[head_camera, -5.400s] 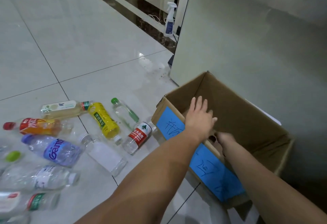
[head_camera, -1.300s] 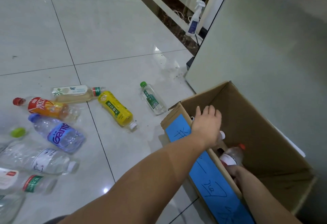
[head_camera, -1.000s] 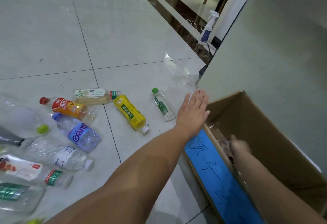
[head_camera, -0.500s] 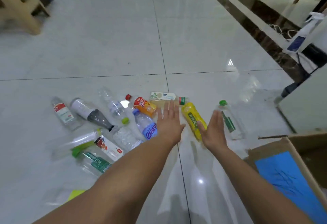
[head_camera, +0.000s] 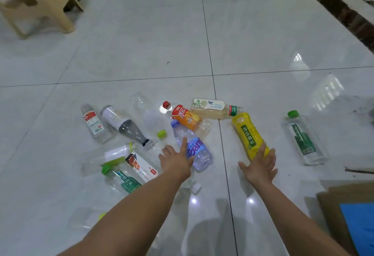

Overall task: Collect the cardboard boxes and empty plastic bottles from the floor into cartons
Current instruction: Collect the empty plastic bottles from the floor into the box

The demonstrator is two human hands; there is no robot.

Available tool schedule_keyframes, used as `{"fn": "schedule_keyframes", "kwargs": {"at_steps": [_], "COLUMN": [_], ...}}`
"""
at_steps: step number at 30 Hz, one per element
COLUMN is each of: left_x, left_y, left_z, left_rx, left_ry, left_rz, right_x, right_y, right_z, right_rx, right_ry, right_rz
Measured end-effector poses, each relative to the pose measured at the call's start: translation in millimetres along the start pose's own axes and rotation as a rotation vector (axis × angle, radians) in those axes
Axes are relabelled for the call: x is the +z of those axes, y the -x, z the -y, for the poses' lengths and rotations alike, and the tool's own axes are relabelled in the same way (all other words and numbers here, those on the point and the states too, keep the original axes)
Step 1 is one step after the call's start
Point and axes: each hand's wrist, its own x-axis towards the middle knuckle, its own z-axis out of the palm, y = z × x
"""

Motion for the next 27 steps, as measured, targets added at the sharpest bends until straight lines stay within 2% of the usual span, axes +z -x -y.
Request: {"fn": "schedule_keyframes", "kwargs": {"at_steps": [3, 8, 10, 14, 20, 27], "left_x": [-6, -19, -25, -20, -11, -12], "left_y": [-4, -14, -21, -33, -28, -20], "left_z": [-12, -33, -37, -34, -59, -75], "left_rx": [0.056, 0.184, 0.217, 0.219, 0.239, 0.246], "left_ry": [-0.043, -0.407, -0.536, -0.597, -0.505, -0.111], "left_rz": [-0.118, -0.238, -0.291, -0.232, -0.224, -0.100], "right_x": [5, 7, 5, 5, 5, 8], "right_y": [1, 11, 15, 22, 37, 47], "right_z": [-3, -13, -18, -37, -58, -64], "right_rx": [0.059, 0.037, 0.037, 0.057, 0.147, 0.251], "right_ry": [-0.092, -0.092, -0.072, -0.036, -0.094, -0.287], "right_rz": [-0.011, -0.178, -0.188, -0.135, -0.131, -0.083]}}
